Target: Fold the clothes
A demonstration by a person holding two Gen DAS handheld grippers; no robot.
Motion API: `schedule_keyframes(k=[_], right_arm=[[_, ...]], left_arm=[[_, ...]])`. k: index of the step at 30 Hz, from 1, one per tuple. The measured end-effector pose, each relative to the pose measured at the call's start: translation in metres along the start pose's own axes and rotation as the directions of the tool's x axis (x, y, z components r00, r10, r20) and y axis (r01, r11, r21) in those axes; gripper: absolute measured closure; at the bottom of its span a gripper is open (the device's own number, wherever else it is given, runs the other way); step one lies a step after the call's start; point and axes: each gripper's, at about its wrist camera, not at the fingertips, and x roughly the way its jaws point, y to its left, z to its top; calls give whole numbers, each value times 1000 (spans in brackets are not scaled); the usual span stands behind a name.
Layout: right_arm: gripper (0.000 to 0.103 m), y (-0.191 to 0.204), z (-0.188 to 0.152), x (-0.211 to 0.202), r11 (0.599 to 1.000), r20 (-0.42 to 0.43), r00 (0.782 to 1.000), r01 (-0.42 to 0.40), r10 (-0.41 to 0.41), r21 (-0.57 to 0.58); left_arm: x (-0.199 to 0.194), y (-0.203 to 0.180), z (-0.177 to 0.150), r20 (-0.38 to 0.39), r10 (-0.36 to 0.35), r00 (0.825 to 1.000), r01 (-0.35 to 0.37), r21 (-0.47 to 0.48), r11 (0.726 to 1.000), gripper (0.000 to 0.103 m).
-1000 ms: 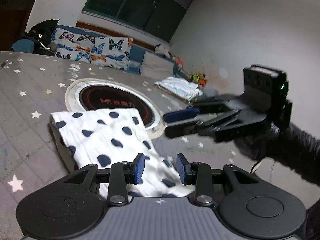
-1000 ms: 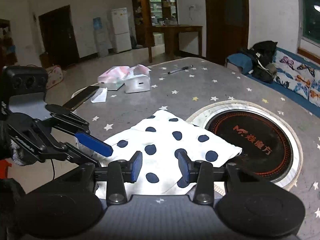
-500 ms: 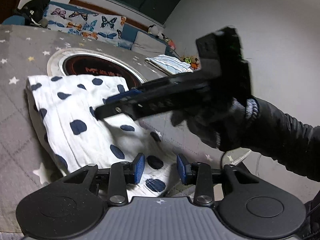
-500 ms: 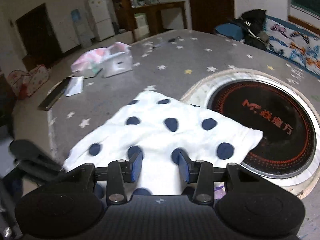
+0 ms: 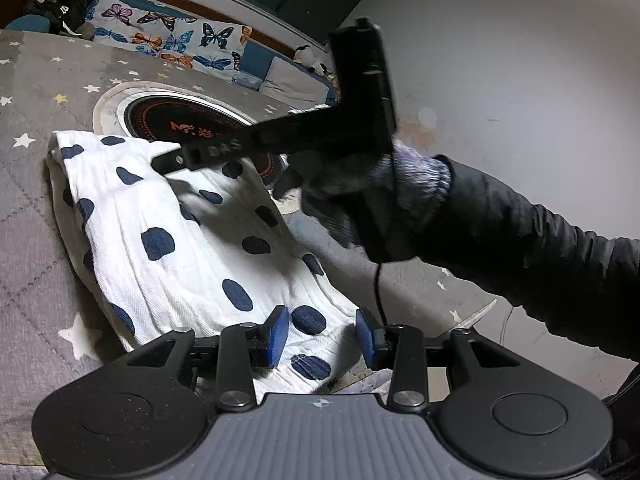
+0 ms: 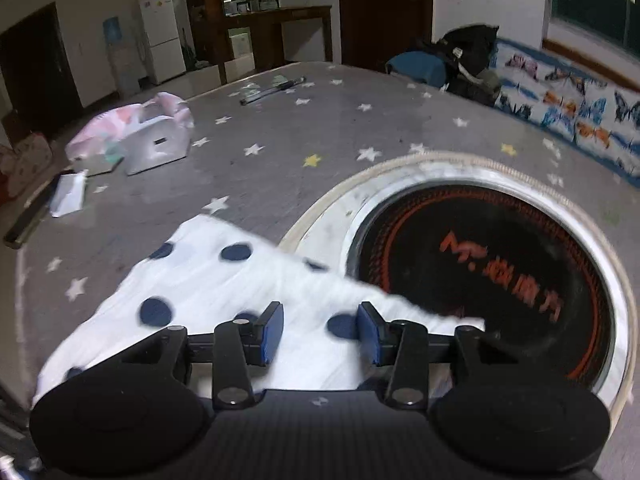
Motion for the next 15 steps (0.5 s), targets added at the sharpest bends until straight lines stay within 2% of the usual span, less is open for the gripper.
schedule_keyframes(k=[3,5,9,10,11,15], right_arm=[[58,-2,7,1,1000,21,1000,9,-9,-6],[58,-4,11,-8,1000,34,999,-14,13,16],[56,5,9,-38,995,39,994,-102,102,2],[53,10,7,-45,992,35,992,-122,123,-18],[45,16,4,-52,988,23,989,-147,148,-43],[44,39,-8,-65,966,-41,974,-228,224,-119]], left_arm=[[-4,-4,2,17,6,1000,-6,9,1000,59],[-9,-6,6,37,13,999,-14,16,1000,57],[-17,-5,12,88,42,995,-44,14,999,52],[-17,-3,12,89,55,995,-56,5,998,51],[-16,0,12,87,68,994,-68,-6,998,51],[-13,7,6,70,91,993,-88,-33,996,51]])
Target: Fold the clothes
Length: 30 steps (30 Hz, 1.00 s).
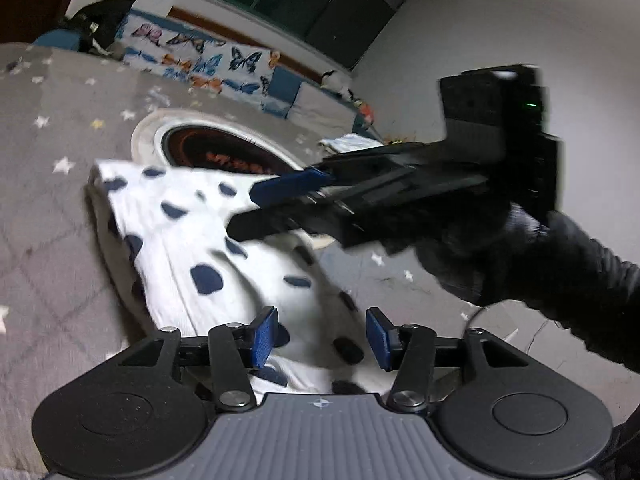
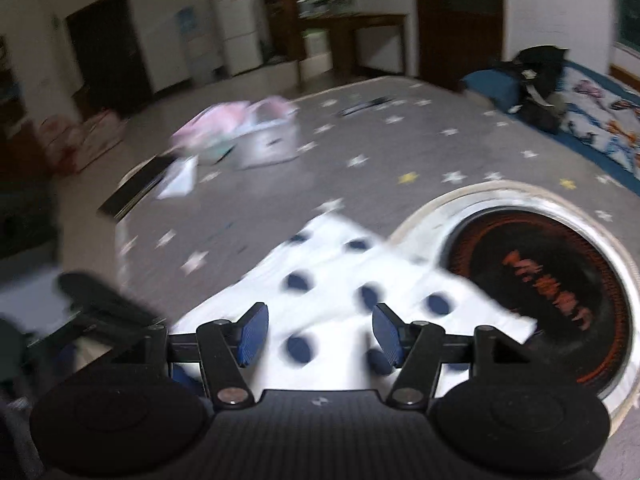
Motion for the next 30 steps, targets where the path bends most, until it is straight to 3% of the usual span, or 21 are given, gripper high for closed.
schedule_keyframes(k=[6,30], right_arm=[[44,16,-6,26,999,-66,998,-23,21,-39],[44,-9,40,90,998,-50,997,59,-60,-21]], left_arm=[[1,1,-3,1,-4,1000,4,-9,1000,47],[4,12,-5,2,-64,998,64,-41,997,42]])
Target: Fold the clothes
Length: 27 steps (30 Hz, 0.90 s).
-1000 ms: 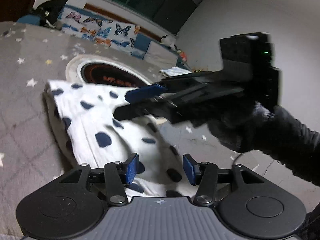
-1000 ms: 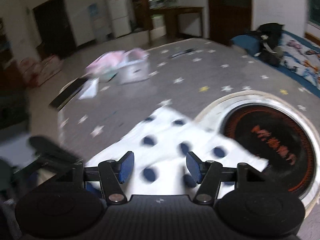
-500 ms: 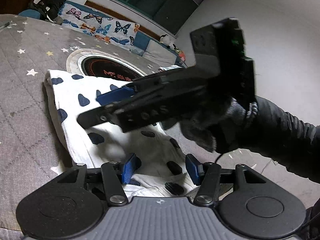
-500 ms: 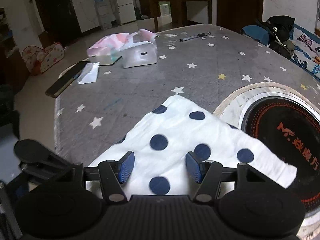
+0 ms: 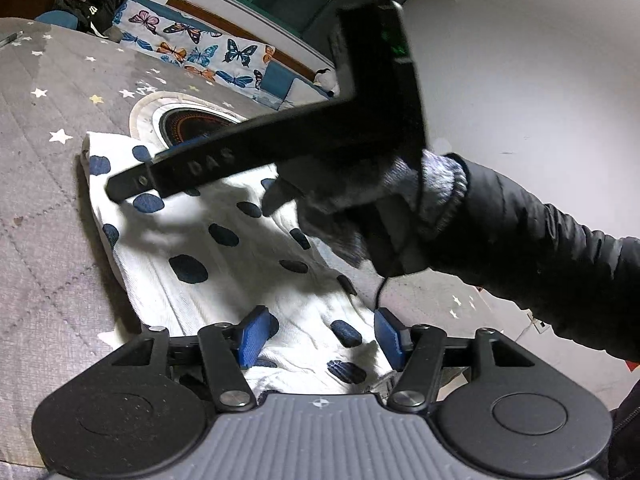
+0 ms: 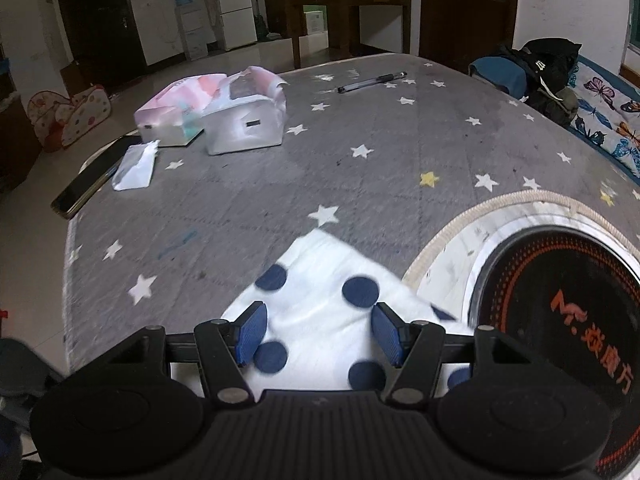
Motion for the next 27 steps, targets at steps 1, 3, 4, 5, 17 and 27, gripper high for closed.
schedule_keyframes(k=[1,3,4,5,17,27], right_arm=[[44,-1,2,3,1000,-1,1000,4,-4,-1],[44,-3,7,9,1000,-1,1000,9,-9,-2],[44,-3,9,11,1000,2,1000,12,-12,-2],[44,-4,11,13,1000,3,1000,15,-15,-3],[43,-11,19,-16,1000,69,997,30,-31,9],[43,9,-47,-78,1000,29,999,-15,15,-7]], left_arm=[[0,0,0,0,-1,1000,1,0,1000,42],[0,1,1,-2,0,1000,0,-2,1000,42],[0,0,0,-2,1,1000,-1,-3,1000,42],[-1,0,0,-3,2,1000,-2,-3,1000,41],[-5,-5,-1,-10,15,1000,-15,5,1000,39],[-2,-7,0,-17,39,999,-39,26,999,37]])
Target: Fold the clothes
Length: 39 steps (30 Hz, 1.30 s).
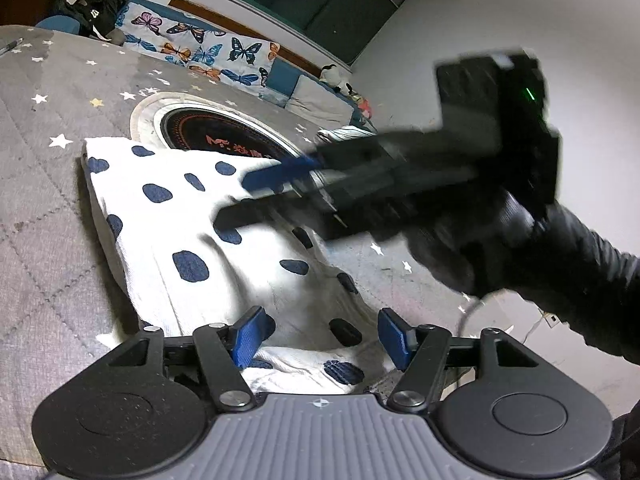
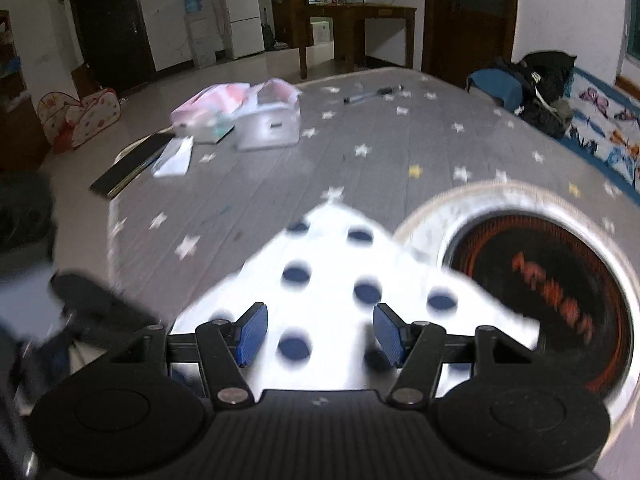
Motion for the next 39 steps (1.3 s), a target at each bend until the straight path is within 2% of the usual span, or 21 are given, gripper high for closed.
schedule_keyframes(k=[4,10,20,27,32,34,39], right_arm=[[43,-3,-23,-12,999,-3,1000,-3,3,53],[43,-17,-35,-5,994,-8,999,32,-31,103],[43,-50,-25,13,982,15,994,108,-112,155],[43,-75,-17,28,968,24,984,170,-178,184],[43,-78,-6,27,961,65,971,214,-228,175],[43,-76,-4,22,961,82,970,213,-230,174],[42,-55,-11,4,981,87,983,151,-162,125]], left_arm=[[0,-1,1,-5,6,1000,-6,7,1000,37],[1,-2,2,-12,15,1000,-14,16,1000,37],[1,-1,1,-18,14,1000,-13,21,1000,37],[0,-1,0,-19,14,1000,-14,22,1000,37],[-2,-5,0,-18,18,1000,-17,32,999,35],[-5,-6,3,-9,17,1000,-16,34,999,35],[-18,-5,13,43,18,999,-20,33,999,34]])
